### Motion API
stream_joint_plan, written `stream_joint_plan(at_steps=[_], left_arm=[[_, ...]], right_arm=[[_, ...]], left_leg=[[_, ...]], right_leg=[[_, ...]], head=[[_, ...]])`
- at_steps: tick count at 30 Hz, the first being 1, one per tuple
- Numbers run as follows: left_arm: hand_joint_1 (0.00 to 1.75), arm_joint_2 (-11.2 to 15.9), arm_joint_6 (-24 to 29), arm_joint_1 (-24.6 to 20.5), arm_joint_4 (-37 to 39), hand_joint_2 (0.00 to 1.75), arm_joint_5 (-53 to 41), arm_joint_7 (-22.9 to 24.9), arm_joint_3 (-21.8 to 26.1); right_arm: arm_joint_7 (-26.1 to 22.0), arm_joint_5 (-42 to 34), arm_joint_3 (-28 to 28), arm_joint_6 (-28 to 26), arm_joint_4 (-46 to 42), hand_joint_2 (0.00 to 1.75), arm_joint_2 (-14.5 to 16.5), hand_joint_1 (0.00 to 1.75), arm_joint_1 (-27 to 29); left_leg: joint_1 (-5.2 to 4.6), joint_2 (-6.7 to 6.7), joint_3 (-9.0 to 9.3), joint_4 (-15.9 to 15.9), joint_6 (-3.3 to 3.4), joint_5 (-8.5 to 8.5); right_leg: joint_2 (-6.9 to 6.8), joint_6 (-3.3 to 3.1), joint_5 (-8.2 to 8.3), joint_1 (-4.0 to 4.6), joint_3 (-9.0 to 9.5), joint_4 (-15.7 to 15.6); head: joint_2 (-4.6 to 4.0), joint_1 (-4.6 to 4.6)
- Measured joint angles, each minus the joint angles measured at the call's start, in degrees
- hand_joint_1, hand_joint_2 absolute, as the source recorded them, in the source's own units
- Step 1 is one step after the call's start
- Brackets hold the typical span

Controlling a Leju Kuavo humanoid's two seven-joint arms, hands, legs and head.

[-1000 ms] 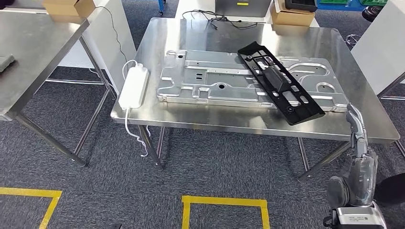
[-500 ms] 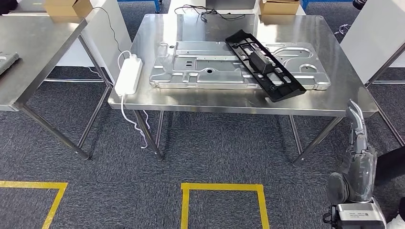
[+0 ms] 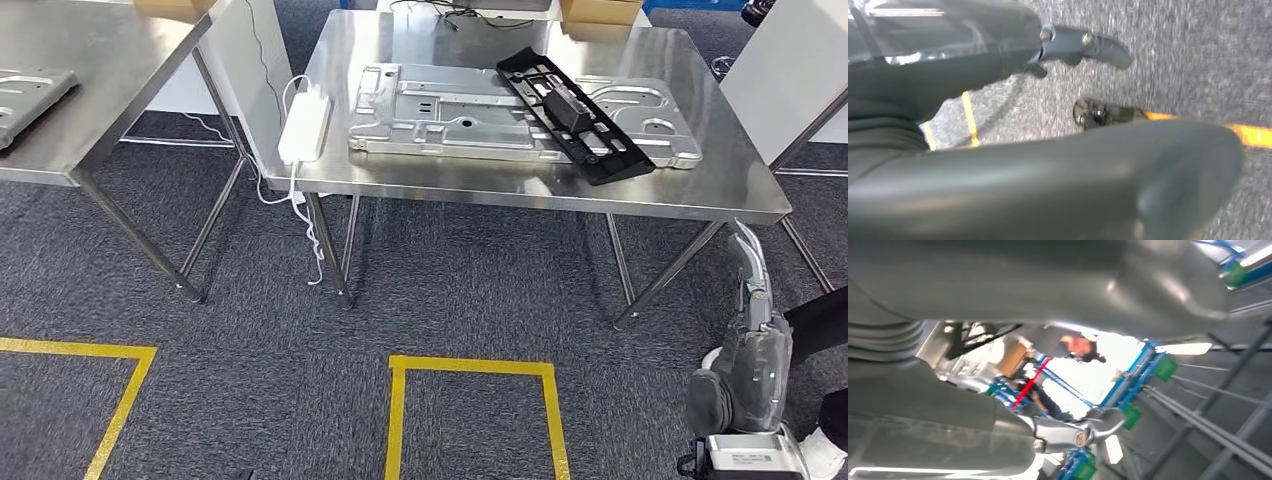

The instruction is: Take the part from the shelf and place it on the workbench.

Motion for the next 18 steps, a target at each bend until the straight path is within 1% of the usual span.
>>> stream_joint_plan(at_steps=[1,2,3,4,5,6,7,8,9,10,11,12,13,14,15,16,17,18], left_arm=[[0.00,0.0,0.0,0.0,0.0,0.00,0.0,0.0,0.0],[0.00,0.0,0.0,0.0,0.0,0.00,0.0,0.0,0.0],[0.00,0.0,0.0,0.0,0.0,0.00,-0.1,0.0,0.0],[0.00,0.0,0.0,0.0,0.0,0.00,-0.1,0.0,0.0],[0.00,0.0,0.0,0.0,0.0,0.00,-0.2,0.1,0.0],[0.00,0.0,0.0,0.0,0.0,0.00,-0.2,0.1,0.0],[0.00,0.0,0.0,0.0,0.0,0.00,-0.2,0.1,0.0],[0.00,0.0,0.0,0.0,0.0,0.00,-0.2,0.1,0.0],[0.00,0.0,0.0,-0.1,0.0,0.00,-0.2,0.1,0.0],[0.00,0.0,0.0,-0.1,0.0,0.00,-0.2,0.1,0.0],[0.00,0.1,0.0,-0.1,0.0,0.00,-0.2,0.1,0.0],[0.00,0.1,0.0,0.1,0.0,0.00,-0.2,0.1,0.0],[0.00,0.1,0.0,0.2,0.0,0.00,-0.2,0.1,0.0],[0.00,0.1,-0.1,0.3,0.0,0.00,-0.2,0.2,0.0],[0.00,0.1,-0.1,0.4,0.0,0.00,-0.2,0.2,0.0],[0.00,0.1,-0.2,0.4,0.0,0.00,-0.2,0.2,0.0],[0.00,0.1,-0.2,0.4,0.0,0.00,-0.2,0.2,0.0],[0.00,0.1,-0.2,0.4,0.0,0.00,-0.2,0.2,0.0]], right_arm=[[0.0,0.0,0.0,0.0,0.0,0.00,0.0,0.00,0.1],[0.0,0.0,-0.1,-0.1,0.0,0.00,0.0,0.00,0.2],[0.0,0.0,-0.1,-0.1,0.0,0.00,0.0,0.00,0.3],[0.0,0.0,-0.1,-0.2,0.0,0.00,0.0,0.00,0.3],[0.0,0.0,-0.1,-0.2,0.0,0.00,0.0,0.00,0.3],[0.0,0.0,-0.1,-0.2,0.0,0.00,0.0,0.00,0.3],[0.0,0.1,-0.1,-0.2,0.0,0.00,0.0,0.00,0.3],[0.0,0.1,-0.1,-0.3,-0.1,0.00,0.0,0.00,0.2],[0.0,0.2,-0.1,-0.3,-0.1,0.00,0.0,0.00,0.2],[0.0,0.2,-0.1,-0.3,-0.2,0.00,0.0,0.00,0.3],[0.1,0.2,-0.1,-0.3,-0.2,0.00,0.0,0.00,0.4],[0.1,0.3,-0.1,-0.3,-0.2,0.00,0.0,0.00,0.5],[0.1,0.3,-0.1,-0.3,-0.2,0.00,0.0,0.00,0.5],[0.1,0.3,-0.1,-0.3,-0.2,0.00,0.0,0.00,0.5],[0.1,0.4,-0.1,-0.3,-0.2,0.00,0.0,0.00,0.5],[0.2,0.4,-0.1,-0.3,-0.2,0.00,0.1,0.00,0.5],[0.2,0.4,-0.1,-0.3,-0.2,0.00,0.1,0.00,0.5],[0.2,0.4,-0.1,-0.3,-0.2,0.00,0.1,0.00,0.5]], left_leg=[[-0.03,0.09,-1.09,0.3,0.03,0.62],[-0.05,0.17,-2.22,0.6,0.00,1.24],[-0.03,0.23,-3.35,1.0,-0.10,1.85],[0.00,0.28,-4.40,1.3,-0.27,2.44],[-0.01,0.27,-5.29,1.6,-0.53,3.00],[-0.10,0.22,-5.94,1.8,-0.78,3.43],[-0.25,0.16,-6.38,2.0,-1.07,3.97],[-0.40,0.11,-6.78,2.2,-1.34,4.55],[-0.51,0.08,-7.23,2.3,-1.56,5.13],[-0.51,0.06,-7.79,2.4,-1.79,5.78],[-0.39,0.03,-8.39,2.6,-1.98,5.77],[-0.26,-0.01,-9.00,3.6,-2.18,4.39],[-0.12,-0.06,-9.63,5.5,-2.35,1.90],[0.00,-0.11,-10.24,8.3,-2.48,-1.31],[0.01,-0.15,-10.80,12.2,-2.57,-4.50],[0.02,-0.17,-11.11,15.9,-2.61,-6.26],[0.01,-0.20,-10.96,18.6,-2.59,-6.45],[0.01,-0.20,-10.89,20.2,-2.58,-6.48]], right_leg=[[0.00,0.08,-0.77,-0.03,-0.28,3.3],[0.00,0.14,0.06,-0.07,-0.01,5.4],[0.00,0.18,1.97,-0.11,1.01,5.7],[0.00,0.19,3.94,-0.18,2.92,4.2],[0.00,0.15,4.94,-0.28,5.93,0.8],[0.01,0.09,4.96,-0.31,9.34,-3.6],[0.05,-0.04,3.97,-0.32,12.33,-8.0],[0.11,-0.16,2.83,-0.26,14.30,-11.4],[0.17,-0.28,2.14,-0.14,14.94,-13.1],[0.21,-0.53,1.83,-0.21,14.55,-13.7],[0.16,-0.83,2.06,-0.31,13.82,-13.6],[0.10,-1.31,2.48,-0.41,13.00,-13.6],[0.03,-1.82,3.09,-0.49,12.13,-13.5],[-0.03,-2.21,3.69,-0.42,11.39,-13.4],[-0.04,-2.49,4.39,-0.28,10.56,-13.4],[-0.05,-2.62,5.08,-0.15,9.72,-13.3],[-0.06,-2.68,5.76,-0.03,8.79,-13.2],[-0.07,-2.71,6.15,0.05,8.27,-13.1]], head=[[0.00,0.17],[0.00,0.30],[0.00,0.40],[0.00,0.50],[0.00,0.58],[0.00,0.67],[0.00,0.71],[0.00,0.67],[0.00,0.58],[0.00,0.44],[0.00,0.30],[0.00,0.12],[0.00,-0.06],[0.00,-0.25],[0.00,-0.44],[0.00,-0.53],[0.00,-0.62],[0.00,-0.66]])
